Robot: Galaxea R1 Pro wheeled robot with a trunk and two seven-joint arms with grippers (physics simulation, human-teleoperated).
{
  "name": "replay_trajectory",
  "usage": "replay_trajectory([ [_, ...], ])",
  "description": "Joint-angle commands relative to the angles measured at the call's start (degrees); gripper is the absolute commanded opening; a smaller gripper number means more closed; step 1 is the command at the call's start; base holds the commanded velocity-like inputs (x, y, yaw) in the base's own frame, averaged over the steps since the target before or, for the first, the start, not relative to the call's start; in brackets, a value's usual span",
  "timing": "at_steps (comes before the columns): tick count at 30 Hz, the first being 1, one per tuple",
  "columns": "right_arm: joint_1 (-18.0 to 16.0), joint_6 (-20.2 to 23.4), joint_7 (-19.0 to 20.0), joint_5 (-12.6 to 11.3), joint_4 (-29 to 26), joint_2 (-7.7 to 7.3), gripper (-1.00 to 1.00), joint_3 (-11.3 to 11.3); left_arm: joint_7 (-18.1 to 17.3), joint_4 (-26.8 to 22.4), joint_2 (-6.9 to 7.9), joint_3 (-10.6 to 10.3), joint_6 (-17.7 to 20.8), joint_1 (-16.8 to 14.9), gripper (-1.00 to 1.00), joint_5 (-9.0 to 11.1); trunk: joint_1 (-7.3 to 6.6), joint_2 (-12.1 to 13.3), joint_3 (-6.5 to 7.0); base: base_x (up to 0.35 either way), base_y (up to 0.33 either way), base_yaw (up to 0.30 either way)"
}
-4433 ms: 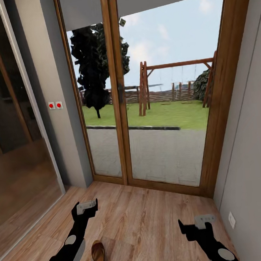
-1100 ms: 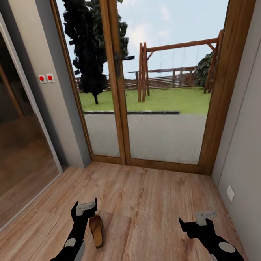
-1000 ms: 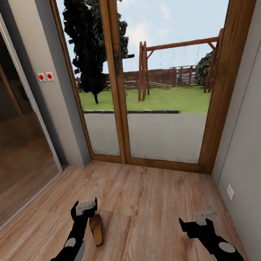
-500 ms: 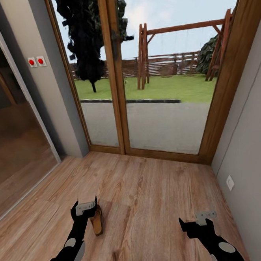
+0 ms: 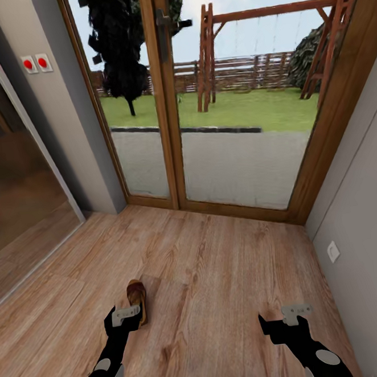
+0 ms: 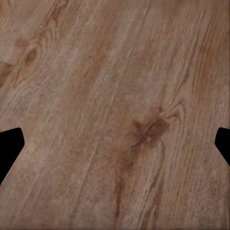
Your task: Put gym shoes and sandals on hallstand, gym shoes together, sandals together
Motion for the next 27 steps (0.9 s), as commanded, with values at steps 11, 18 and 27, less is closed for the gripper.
replay_trajectory([
  [11, -0.02, 0.31, 0.03, 0.01, -0.08, -0.06, 1.0, 0.03, 0.07, 0.15, -0.01, 0.06, -0.19, -0.04, 1.0, -0.06, 0.27, -0.17, -3.53, 0.0, 0.0, 0.0],
  [18, -0.02, 0.31, 0.03, 0.01, -0.08, -0.07, 1.0, 0.05, 0.07, 0.16, -0.01, 0.06, -0.19, -0.04, 1.0, -0.06, 0.37, -0.23, -5.07, 0.0, 0.0, 0.0],
  [27, -0.02, 0.29, 0.03, 0.03, -0.08, -0.11, 1.0, 0.05, 0.07, 0.16, -0.01, 0.06, -0.19, -0.04, 1.0, -0.06, 0.37, -0.23, -5.54, 0.04, 0.0, 0.0],
])
